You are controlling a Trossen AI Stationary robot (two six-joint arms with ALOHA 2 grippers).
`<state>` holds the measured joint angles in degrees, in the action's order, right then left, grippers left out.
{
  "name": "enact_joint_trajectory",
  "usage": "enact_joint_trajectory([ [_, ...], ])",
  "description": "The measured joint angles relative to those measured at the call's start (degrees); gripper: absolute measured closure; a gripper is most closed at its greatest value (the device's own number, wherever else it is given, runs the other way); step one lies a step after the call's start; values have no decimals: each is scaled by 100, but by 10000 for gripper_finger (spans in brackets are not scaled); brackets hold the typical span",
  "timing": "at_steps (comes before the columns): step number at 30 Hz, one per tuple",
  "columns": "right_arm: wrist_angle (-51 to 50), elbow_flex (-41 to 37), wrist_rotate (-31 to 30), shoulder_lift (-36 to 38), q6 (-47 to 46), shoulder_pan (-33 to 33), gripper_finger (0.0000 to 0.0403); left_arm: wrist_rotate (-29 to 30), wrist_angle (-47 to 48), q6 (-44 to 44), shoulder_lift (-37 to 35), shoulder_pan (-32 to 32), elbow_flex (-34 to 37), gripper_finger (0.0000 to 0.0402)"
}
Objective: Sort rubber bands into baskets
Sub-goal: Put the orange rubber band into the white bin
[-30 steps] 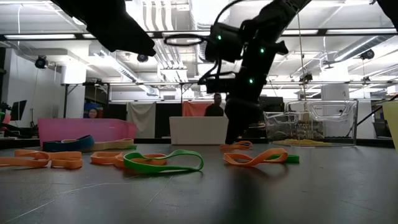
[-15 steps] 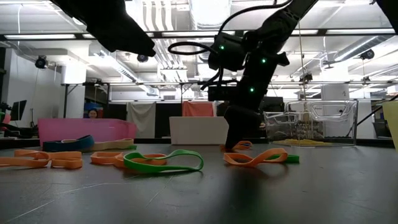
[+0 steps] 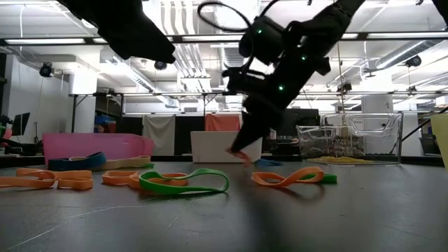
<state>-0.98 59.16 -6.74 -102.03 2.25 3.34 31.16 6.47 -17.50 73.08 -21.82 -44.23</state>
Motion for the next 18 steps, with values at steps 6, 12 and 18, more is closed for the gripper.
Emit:
enact_joint_trajectory([
  [6,1733,-376,97,36,-116,-161,394,0,29,0,0,-11,2,225],
  [12,2950,-479,123,107,11,-181,394,-1,263,33,-4,-20,2,225],
  [18,3004,-91,71,330,353,174,394,356,495,218,-38,-22,4,225],
])
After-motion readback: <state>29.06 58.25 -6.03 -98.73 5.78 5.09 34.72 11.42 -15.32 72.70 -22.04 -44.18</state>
